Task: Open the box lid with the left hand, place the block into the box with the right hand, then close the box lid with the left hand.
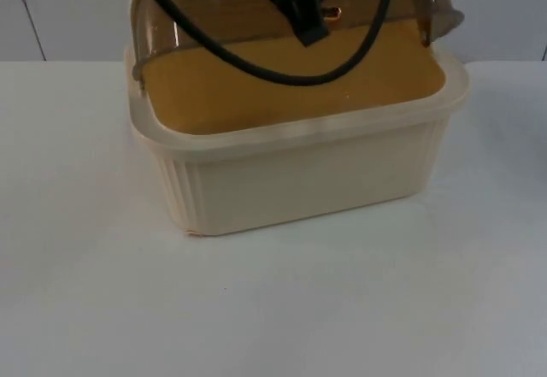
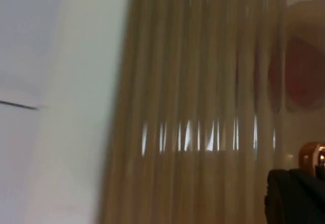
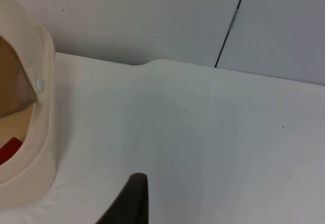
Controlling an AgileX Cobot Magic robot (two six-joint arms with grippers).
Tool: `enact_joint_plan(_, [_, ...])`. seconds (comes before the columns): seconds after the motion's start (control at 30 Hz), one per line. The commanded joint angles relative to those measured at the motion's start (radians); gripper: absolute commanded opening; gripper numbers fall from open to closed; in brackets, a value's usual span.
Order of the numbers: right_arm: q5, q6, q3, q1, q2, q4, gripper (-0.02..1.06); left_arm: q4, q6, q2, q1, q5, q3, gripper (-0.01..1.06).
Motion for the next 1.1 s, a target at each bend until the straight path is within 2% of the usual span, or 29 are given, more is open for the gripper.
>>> enact_joint_plan(0.0, [0.005,0.004,-0.004,-0.004,-0.01,0.006,1.05,0.014,-0.019,0.005,-0.006,0.015,0.039,0.0])
enact_joint_plan(0.27, [-0.002,0.004,-0.004,-0.004,-0.01,0.008,1.05,0.024,-0.021,-0.012,-0.059,-0.081,0.189,0.0])
enact_joint_plan(0.37, [-0.002,0.004,-0.004,-0.004,-0.01,0.01,1.05,0.008,-0.023,-0.016,-0.062,-0.092,0.223,0.0])
enact_joint_plan(0.5, [-0.002,0.004,-0.004,-0.004,-0.01,0.022,1.05,-0.06,-0.031,-0.022,-0.062,-0.058,0.236,0.0])
enact_joint_plan(0.67, [0.016,0.004,-0.004,-0.004,-0.01,0.029,1.05,-0.321,-0.048,-0.054,-0.062,-0.044,0.236,0.0])
enact_joint_plan(0.7, [0.016,0.004,-0.004,-0.004,-0.01,0.029,1.05,-0.321,-0.048,-0.054,-0.062,-0.044,0.236,0.0])
enact_joint_plan(0.83, [0.019,0.004,-0.004,-0.004,-0.01,0.029,1.05,-0.533,-0.057,-0.074,-0.062,-0.006,0.236,0.0])
enact_joint_plan(0.87, [0.019,0.004,-0.004,-0.004,-0.01,0.029,1.05,-0.533,-0.057,-0.074,-0.062,-0.006,0.236,0.0])
enact_joint_plan(0.97, [0.019,0.004,-0.004,-0.004,-0.01,0.029,1.05,-0.704,-0.065,-0.088,-0.059,0.061,0.236,0.0])
enact_joint_plan(1.07, [0.019,0.004,-0.004,-0.004,-0.01,0.029,1.05,-0.751,-0.065,-0.105,-0.059,0.089,0.236,0.0])
